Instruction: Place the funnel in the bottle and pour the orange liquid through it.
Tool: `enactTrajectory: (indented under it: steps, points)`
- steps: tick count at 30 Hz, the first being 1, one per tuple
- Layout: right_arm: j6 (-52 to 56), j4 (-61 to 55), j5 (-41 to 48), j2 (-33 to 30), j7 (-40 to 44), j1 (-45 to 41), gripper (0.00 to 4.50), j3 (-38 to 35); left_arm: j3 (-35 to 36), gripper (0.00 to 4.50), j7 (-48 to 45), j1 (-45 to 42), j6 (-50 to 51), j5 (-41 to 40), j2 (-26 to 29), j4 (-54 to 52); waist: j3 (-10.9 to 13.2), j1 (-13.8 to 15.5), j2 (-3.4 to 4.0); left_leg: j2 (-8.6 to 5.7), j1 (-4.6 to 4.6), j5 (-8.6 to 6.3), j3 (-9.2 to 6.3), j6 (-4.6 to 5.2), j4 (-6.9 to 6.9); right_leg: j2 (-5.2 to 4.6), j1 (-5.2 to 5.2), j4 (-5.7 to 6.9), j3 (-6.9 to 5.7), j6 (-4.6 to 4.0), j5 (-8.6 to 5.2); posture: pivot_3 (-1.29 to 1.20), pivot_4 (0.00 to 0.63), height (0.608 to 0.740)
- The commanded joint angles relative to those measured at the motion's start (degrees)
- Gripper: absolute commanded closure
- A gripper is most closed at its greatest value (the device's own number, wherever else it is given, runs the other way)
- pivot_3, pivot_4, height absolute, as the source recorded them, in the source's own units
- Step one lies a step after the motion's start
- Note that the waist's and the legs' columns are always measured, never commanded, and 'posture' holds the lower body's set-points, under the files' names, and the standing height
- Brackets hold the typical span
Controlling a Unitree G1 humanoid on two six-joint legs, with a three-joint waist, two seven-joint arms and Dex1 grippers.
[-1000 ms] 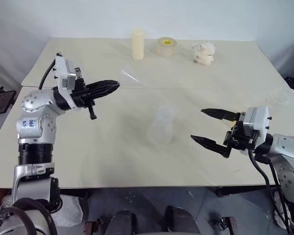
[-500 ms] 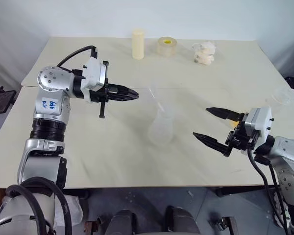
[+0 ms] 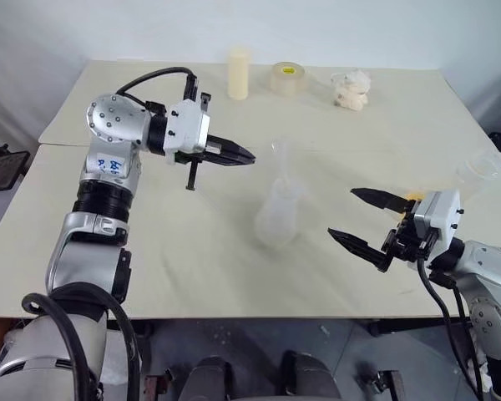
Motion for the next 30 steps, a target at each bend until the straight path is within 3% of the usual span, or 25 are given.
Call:
enactTrajectory:
  steps: [1, 14, 28, 30]
  points:
    - [-1.5, -2.2, 0.5, 0.3, -0.4, 0.4, 0.00, -1.7, -0.8, 4.47, -2.9, -3.0, -2.9, 0.6, -0.7, 0.8, 0.0, 0.0, 0.00, 0.00, 0.01, 0.00, -0.01, 0.00, 0.00, 0.00, 0.01, 0.00, 0.00, 0.00, 0.00, 0.00, 0.150, 0.740]
    - [-2.2, -3.6, 0.2, 0.9, -2.5, 2.7, 0.00, -1.9, -7.2, 4.47, -6.6, -8.6, -10.1, 0.4, -1.0, 5.2, 0.0, 0.0, 0.00, -0.01, -0.03, 0.00, -0.07, 0.01, 0.02, -0.01, 0.02, 0.00, -0.06, 0.00, 0.00, 0.00, 0.150, 0.740]
    - [-2.7, -2.9, -0.2, 0.7, -2.7, 2.6, 0.00, -1.8, -15.4, 4.47, -6.6, -9.4, -14.7, -1.5, 2.4, 3.1, 0.0, 0.0, 0.00, -0.01, -0.02, 0.00, -0.09, 0.01, 0.04, -0.01, 0.03, 0.01, -0.06, 0.00, 0.00, 0.00, 0.150, 0.740]
    - [-2.7, -2.7, -0.3, 0.7, -2.6, 2.4, 0.00, -1.7, -15.7, 4.08, -6.6, -9.1, -14.0, -2.5, 2.4, 1.5, 0.0, 0.0, 0.00, 0.00, -0.03, 0.00, -0.10, 0.01, 0.04, -0.01, 0.03, 0.01, -0.06, 0.00, 0.00, 0.00, 0.150, 0.740]
